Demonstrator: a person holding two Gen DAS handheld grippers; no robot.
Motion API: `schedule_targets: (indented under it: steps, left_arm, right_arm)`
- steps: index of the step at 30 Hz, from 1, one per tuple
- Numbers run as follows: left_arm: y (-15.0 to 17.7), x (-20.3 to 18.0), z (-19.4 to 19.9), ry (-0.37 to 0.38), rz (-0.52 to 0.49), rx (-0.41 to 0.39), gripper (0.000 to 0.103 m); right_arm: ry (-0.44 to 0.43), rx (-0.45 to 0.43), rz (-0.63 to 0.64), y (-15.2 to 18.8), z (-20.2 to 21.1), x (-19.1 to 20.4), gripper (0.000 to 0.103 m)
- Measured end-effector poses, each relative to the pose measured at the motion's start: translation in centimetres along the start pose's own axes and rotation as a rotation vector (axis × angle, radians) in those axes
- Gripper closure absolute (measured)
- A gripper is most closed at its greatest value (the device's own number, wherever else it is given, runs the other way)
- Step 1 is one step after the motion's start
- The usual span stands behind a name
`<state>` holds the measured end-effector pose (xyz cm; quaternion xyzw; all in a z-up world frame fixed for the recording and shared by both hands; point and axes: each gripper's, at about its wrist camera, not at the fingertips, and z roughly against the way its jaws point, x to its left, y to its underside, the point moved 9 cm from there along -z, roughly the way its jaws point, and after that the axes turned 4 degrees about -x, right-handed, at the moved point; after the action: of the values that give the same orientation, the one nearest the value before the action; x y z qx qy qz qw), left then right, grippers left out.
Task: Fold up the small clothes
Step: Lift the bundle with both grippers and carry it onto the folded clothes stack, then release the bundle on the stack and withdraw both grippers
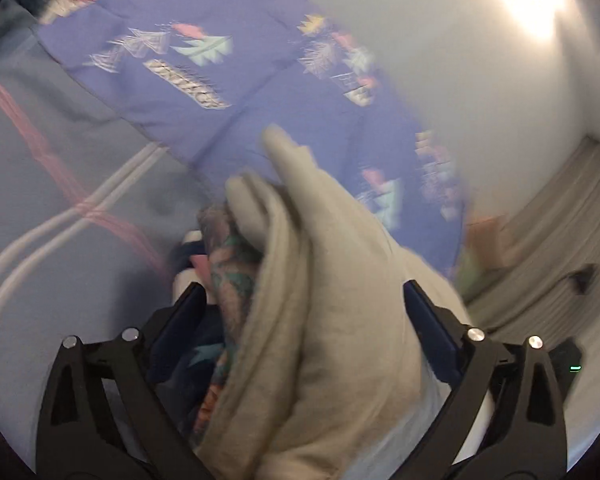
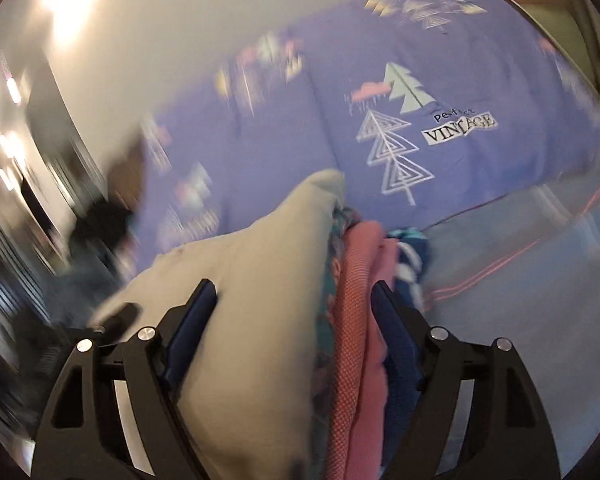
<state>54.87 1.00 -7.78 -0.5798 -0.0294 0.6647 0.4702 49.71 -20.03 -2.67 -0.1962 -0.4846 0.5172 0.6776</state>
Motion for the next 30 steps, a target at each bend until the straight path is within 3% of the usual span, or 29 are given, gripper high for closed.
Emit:
schedule_targets:
  steps: [2,5,10,13,15,21,26,30]
  left_arm:
    - [-1.1,-0.6,0.7,-0.052,-0.035,-0.005,0.005]
    - [-1.4,-1.7,1.9,-0.121,-0.187,-0.109,0.005]
    - [-1.0,-2.3,4.4,-0.153,-0.240,-0.210,0.005]
    - [-1.3,-2.7,6.9,-0.223,-0.320,-0.303,0.005]
    - [-0.8,-3.3,8.7,-0.245,-0.358,-0.339,0.005]
    - [2.0,-4.3,13.1,-0.305,-0.439,-0.359,0.005]
    - [6.9,-6.7,17.8,-0.364,-0.628,-0.345,0.002]
    - [9.9,-7.3,20.4,-0.365,-0.687,-0.290,0.002]
  right_arm:
    - [-0.002,0.015,0.022,-1.3,0.3,1.1,0.022]
    - [0.084,-0.084,0.147,-1.4,1.7,2.7,0.018]
    - [0.154,-0.256,0.223,-0.3,5.5,3.2,0.014]
    - [0.226,-0.358,0.270,0.5,8.4,2.7,0.013]
    - [0.247,-0.381,0.274,1.4,9.9,2.2,0.012]
    - [0.232,-0.303,0.175,5.4,13.7,0.2,0.009]
    - [0.202,-0.235,0.278,9.2,16.9,2.1,0.005]
    - [0.159,-0.180,0.328,11.8,18.8,3.8,0.001]
